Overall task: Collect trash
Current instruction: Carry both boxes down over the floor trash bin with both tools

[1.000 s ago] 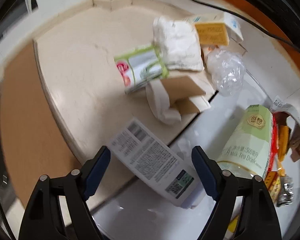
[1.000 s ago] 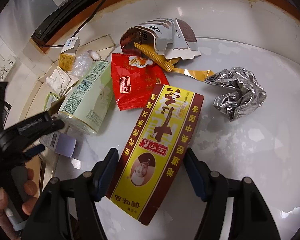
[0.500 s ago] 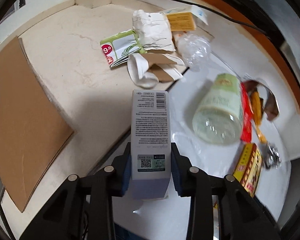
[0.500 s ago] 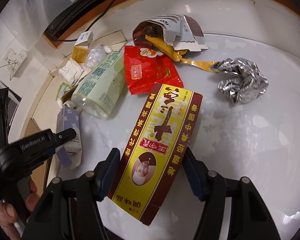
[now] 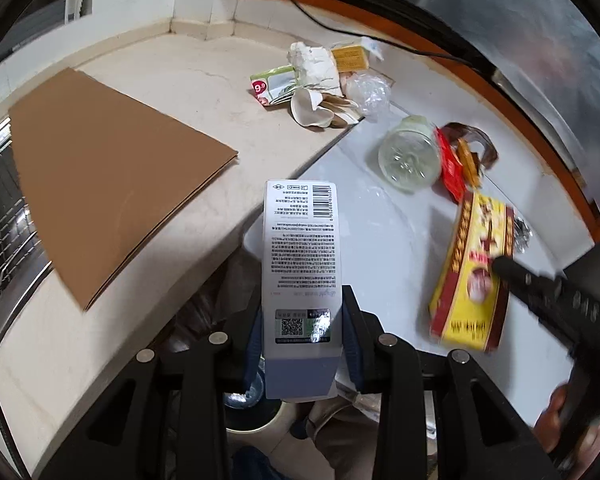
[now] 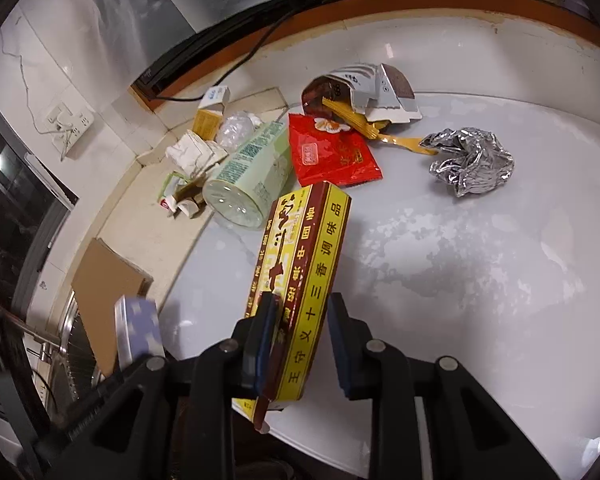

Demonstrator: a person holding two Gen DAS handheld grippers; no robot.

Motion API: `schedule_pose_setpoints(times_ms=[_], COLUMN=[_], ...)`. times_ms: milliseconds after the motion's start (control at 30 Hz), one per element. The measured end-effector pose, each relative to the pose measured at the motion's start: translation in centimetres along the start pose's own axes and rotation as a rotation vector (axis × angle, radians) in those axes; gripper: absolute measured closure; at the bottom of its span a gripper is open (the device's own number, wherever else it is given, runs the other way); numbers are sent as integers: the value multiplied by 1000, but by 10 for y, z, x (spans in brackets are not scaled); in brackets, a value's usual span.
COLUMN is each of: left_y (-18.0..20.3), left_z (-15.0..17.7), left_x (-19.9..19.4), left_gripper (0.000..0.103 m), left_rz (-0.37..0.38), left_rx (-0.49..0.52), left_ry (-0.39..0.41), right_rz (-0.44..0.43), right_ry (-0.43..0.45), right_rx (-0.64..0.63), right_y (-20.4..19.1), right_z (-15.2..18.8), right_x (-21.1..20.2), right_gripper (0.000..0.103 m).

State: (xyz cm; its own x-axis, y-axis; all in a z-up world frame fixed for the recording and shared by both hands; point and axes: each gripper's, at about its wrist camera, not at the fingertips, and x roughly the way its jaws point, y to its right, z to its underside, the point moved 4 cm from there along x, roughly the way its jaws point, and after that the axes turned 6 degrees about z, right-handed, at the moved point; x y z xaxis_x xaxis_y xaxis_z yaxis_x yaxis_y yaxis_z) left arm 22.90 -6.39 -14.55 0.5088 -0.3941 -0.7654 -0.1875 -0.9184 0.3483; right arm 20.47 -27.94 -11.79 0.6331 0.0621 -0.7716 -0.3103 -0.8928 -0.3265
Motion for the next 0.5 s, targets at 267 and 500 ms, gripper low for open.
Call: schedule_pose_setpoints(times_ms=[267,500], left_y=[-8,-30], left_z=[42,86], left_x=[-57,-74], left_gripper=[70,70], left_rz=[-35,-82], left_rx=[108,155], left_ry=[119,151], right_rz=[-35,-83], right_ry=[78,107], right_rx=[-124,-298], right_y=[-34,-68], right_z=[27,78], right_x=[-36,-64], right_gripper=[80,80])
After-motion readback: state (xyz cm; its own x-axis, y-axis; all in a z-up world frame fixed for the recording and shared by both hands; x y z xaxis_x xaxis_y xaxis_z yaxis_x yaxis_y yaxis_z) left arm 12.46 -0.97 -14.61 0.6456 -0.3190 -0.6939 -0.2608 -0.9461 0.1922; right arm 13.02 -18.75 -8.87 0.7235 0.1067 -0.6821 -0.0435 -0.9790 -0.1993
